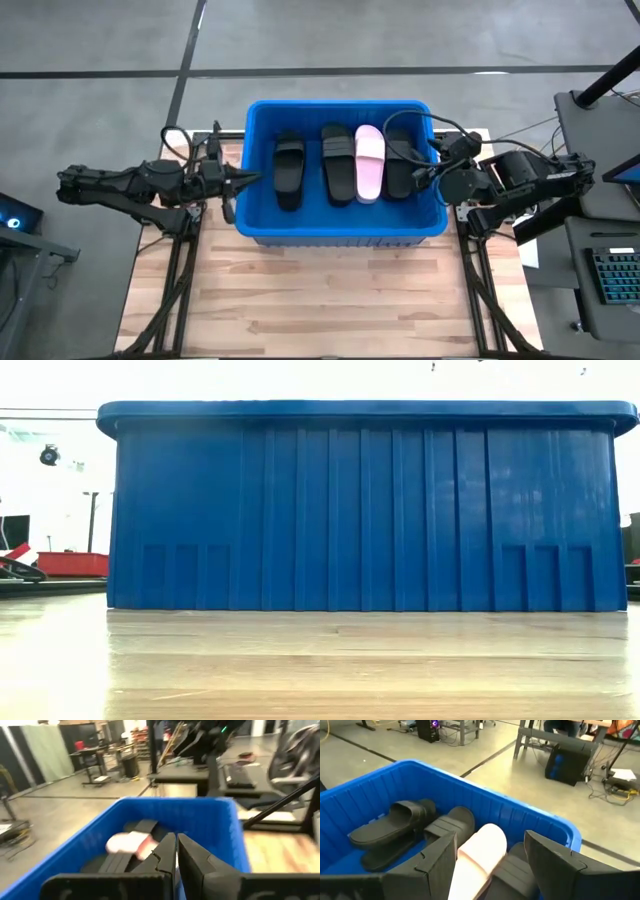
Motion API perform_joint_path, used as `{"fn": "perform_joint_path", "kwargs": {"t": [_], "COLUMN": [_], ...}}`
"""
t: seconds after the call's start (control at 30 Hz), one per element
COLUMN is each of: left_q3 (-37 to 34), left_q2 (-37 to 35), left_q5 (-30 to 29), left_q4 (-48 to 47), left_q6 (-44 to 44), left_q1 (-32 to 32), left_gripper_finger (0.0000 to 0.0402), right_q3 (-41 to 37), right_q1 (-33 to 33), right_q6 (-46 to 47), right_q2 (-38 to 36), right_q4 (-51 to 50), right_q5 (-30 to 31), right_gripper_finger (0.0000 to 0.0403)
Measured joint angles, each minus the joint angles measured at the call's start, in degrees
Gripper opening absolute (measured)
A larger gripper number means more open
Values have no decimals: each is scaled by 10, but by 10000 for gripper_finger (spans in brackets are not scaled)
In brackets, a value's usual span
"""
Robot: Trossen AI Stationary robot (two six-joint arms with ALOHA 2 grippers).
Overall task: Pick and place slides into bin
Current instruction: Return to Home Position
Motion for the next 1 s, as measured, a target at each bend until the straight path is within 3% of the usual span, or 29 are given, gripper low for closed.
{"fn": "perform_joint_path", "kwargs": {"t": [0.13,0.33,0.47,0.67,0.8,0.9,1.0], "left_q3": [-104,-307,-398,-448,-454,-451,-454], "left_q2": [-79,-173,-257,-361,-419,-420,-409], "left_q5": [-10,43,55,77,78,79,86], "left_q4": [43,250,309,319,266,219,230], "left_q6": [-6,-5,0,35,46,19,14], "left_q1": [4,24,28,29,32,32,31], "left_gripper_finger": [1,0,0,0,0,0,0], "right_q3": [0,0,0,0,0,0,-1], "right_q1": [0,0,0,0,0,0,0], "right_q6": [-4,-5,-3,-1,8,10,8], "right_q2": [0,0,0,0,0,0,0], "right_q4": [0,0,0,0,0,0,-2], "right_q5": [0,0,1,7,16,16,16], "right_gripper_finger": [224,224,224,224,224,224,224]}}
